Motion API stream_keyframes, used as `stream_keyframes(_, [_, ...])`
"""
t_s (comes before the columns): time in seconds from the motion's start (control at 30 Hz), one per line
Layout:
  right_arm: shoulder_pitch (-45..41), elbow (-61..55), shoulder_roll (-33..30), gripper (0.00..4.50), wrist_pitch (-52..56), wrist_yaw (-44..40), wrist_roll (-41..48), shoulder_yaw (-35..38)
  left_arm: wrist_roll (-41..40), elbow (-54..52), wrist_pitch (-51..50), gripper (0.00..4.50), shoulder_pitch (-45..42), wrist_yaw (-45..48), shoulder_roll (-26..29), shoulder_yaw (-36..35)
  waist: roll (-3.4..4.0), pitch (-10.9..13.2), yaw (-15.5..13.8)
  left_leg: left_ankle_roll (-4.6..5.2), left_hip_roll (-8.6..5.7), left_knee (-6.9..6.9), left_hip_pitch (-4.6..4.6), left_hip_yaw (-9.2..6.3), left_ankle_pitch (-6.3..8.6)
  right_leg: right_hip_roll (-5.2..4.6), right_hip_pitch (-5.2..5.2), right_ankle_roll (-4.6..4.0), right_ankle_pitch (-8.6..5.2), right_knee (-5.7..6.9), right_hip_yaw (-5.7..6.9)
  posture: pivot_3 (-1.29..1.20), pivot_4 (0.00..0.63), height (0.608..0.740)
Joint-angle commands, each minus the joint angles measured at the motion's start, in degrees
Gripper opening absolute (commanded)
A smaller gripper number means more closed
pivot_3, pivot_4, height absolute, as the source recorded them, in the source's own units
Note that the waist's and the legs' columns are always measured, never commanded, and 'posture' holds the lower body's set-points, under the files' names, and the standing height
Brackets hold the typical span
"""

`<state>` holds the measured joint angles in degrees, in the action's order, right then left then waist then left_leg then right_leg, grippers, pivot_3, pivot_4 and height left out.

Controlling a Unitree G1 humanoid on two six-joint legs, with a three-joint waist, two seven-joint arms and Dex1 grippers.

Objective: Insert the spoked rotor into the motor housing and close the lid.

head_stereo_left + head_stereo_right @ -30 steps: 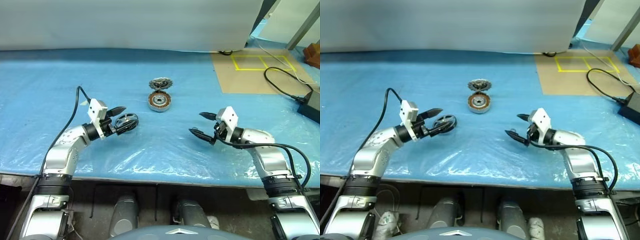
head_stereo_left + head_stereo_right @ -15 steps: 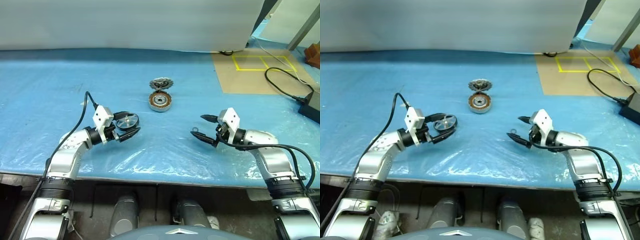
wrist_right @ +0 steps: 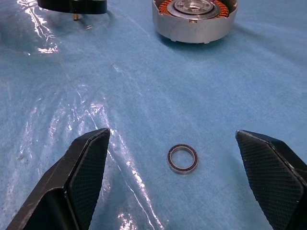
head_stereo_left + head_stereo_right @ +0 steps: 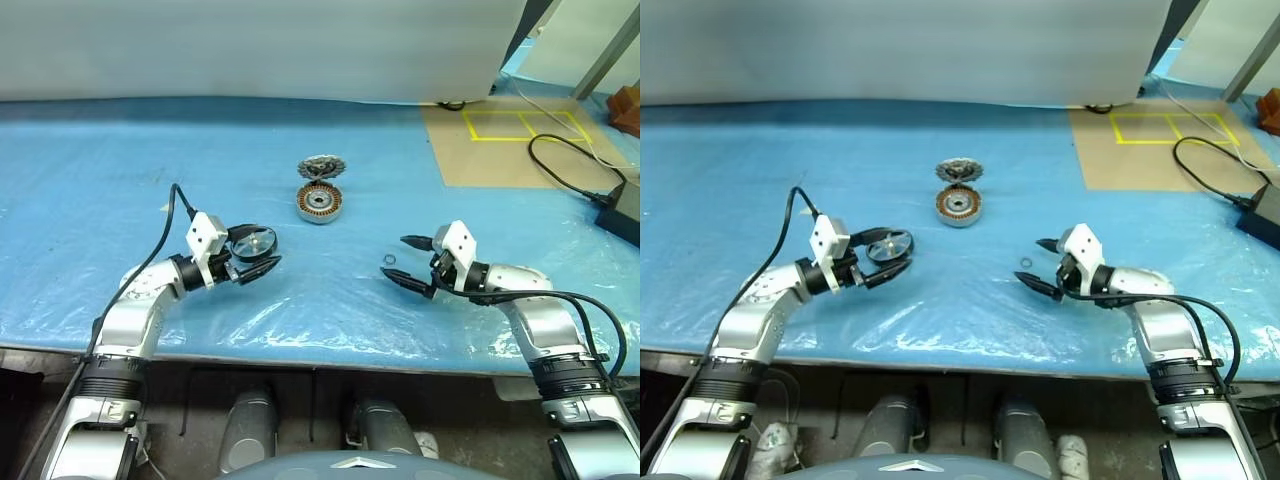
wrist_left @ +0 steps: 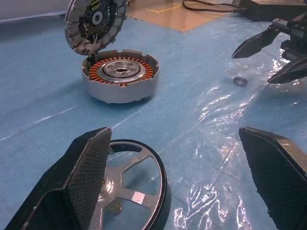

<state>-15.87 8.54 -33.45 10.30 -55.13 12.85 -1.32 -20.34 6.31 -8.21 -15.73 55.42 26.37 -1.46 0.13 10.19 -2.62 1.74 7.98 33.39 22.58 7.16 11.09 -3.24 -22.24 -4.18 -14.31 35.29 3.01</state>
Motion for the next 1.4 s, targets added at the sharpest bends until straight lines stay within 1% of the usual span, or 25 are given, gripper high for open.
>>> stream_keyframes(0.03, [-1.2,0.0,0.8,4.45,-1.6,-0.2,0.0,-0.5,-1.0,-2.3,-0.2,4.50,0.2,-0.3,-0.3,-0.2,0.00,0.0,0.0,0.00,0.00,0.00,0.00,0.00,0.00,0.00,0.00,0.00,0.00,0.00,0.00,0.00,0.150,0.740])
stream_keyframes(0.37, [-3.9,7.9,2.5,4.45,-3.1,0.1,-0.6,-0.2,-0.6,-3.1,-0.3,4.50,0.6,-0.9,-0.6,0.2,0.00,0.0,0.0,0.00,0.00,0.01,0.00,0.00,0.00,0.00,0.01,0.00,0.00,0.00,0.00,0.00,0.150,0.740])
stream_keyframes(0.7, [-2.3,10.1,2.9,4.45,-4.2,-0.6,-1.2,-1.0,-0.4,-4.0,-0.4,4.50,1.4,-1.6,-0.5,0.5,0.00,0.0,0.0,0.00,0.00,0.01,-0.05,0.00,0.00,0.00,0.05,0.00,0.00,0.01,0.00,0.00,0.150,0.740])
stream_keyframes(0.8, [-2.4,10.8,3.1,3.91,-4.9,0.0,-1.5,-0.9,-0.4,-3.9,-0.6,4.50,1.2,-1.7,-0.4,0.5,0.00,0.0,0.0,0.00,0.00,0.01,-0.12,0.00,0.00,0.00,0.10,0.00,0.00,0.01,0.00,0.00,0.150,0.740])
stream_keyframes(0.9, [-2.6,11.3,3.2,2.97,-5.4,0.3,-1.6,-0.9,-0.4,-3.8,-0.6,4.50,1.0,-1.7,-0.3,0.4,0.00,0.0,0.0,0.00,0.00,0.01,-0.16,0.00,0.00,0.00,0.14,0.00,0.00,0.01,0.00,0.00,0.150,0.740])
stream_keyframes(1.13, [-2.7,11.8,3.2,0.61,-6.2,0.7,-1.6,-0.7,-0.4,-3.7,-0.6,4.50,0.8,-1.8,-0.2,0.5,0.00,0.0,0.0,0.00,0.00,0.00,-0.20,0.00,0.00,0.00,0.18,0.00,0.00,0.01,0.00,0.00,0.150,0.740])
stream_keyframes(1.4, [-3.7,10.4,3.9,0.56,-5.2,0.8,-0.4,-0.1,-0.7,-3.5,-0.7,4.50,0.5,-2.0,-0.5,0.4,0.00,0.0,0.0,0.00,0.00,0.00,-0.20,0.00,0.00,0.00,0.17,0.00,0.00,0.01,0.00,0.00,0.150,0.740])
